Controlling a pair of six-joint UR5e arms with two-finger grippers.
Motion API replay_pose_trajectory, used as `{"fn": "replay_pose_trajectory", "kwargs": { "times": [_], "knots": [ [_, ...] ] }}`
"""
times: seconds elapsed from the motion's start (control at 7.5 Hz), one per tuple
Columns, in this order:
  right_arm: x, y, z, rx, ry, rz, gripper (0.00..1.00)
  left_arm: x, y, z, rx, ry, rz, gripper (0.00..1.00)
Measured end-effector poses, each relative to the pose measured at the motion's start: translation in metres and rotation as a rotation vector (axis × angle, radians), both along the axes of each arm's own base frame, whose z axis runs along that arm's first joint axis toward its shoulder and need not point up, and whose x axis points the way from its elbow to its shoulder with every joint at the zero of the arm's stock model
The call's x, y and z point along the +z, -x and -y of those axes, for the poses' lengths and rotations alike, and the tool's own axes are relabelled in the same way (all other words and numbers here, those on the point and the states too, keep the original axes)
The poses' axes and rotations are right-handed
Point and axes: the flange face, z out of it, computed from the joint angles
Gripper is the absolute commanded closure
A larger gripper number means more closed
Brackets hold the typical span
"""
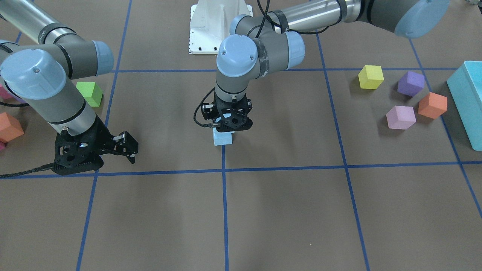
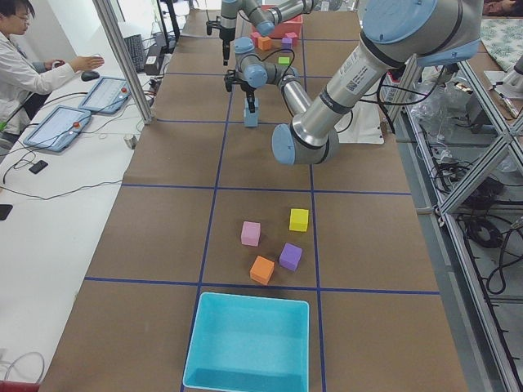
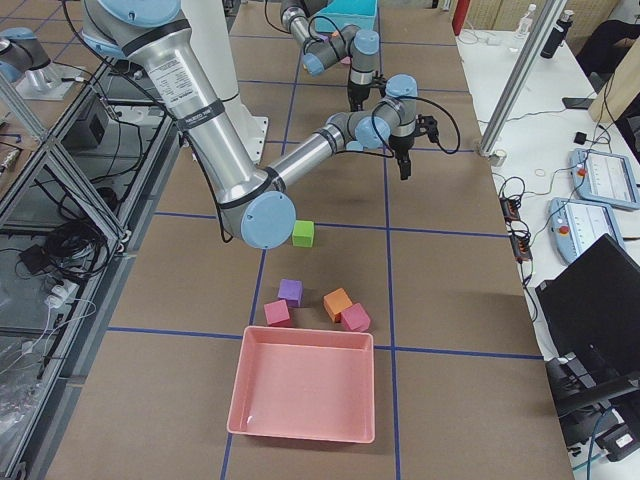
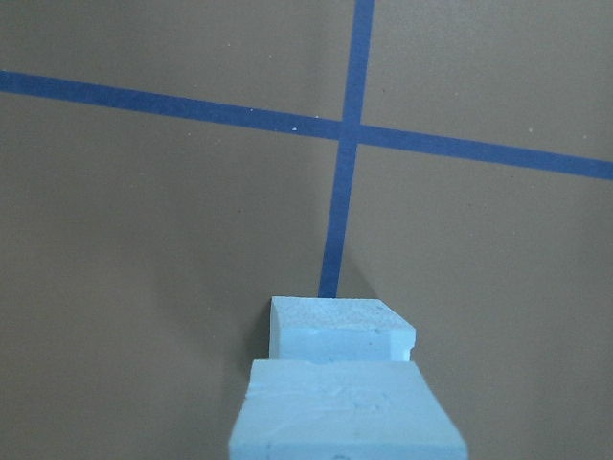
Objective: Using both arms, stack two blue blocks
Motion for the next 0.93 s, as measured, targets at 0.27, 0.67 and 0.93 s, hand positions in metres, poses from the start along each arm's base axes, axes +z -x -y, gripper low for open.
{"fn": "replay_pose_trajectory", "kwargs": {
  "times": [0.27, 0.67, 0.93],
  "knots": [
    [0.0015, -0.0015, -0.0019, 0.000, 0.000, 0.000, 0.00, -0.0001, 0.0000, 0.0000, 0.000, 0.000, 0.000, 0.33],
    [0.0033, -0.0028, -0.0031, 0.001, 0.000, -0.001, 0.00, -0.0015, 0.0001, 0.0003, -0.003, -0.009, -0.007, 0.26],
    [0.0045, -0.0037, -0.0034, 0.002, 0.001, -0.001, 0.00, -0.0019, 0.0004, 0.0009, -0.008, -0.018, -0.013, 0.03]
  ]
}}
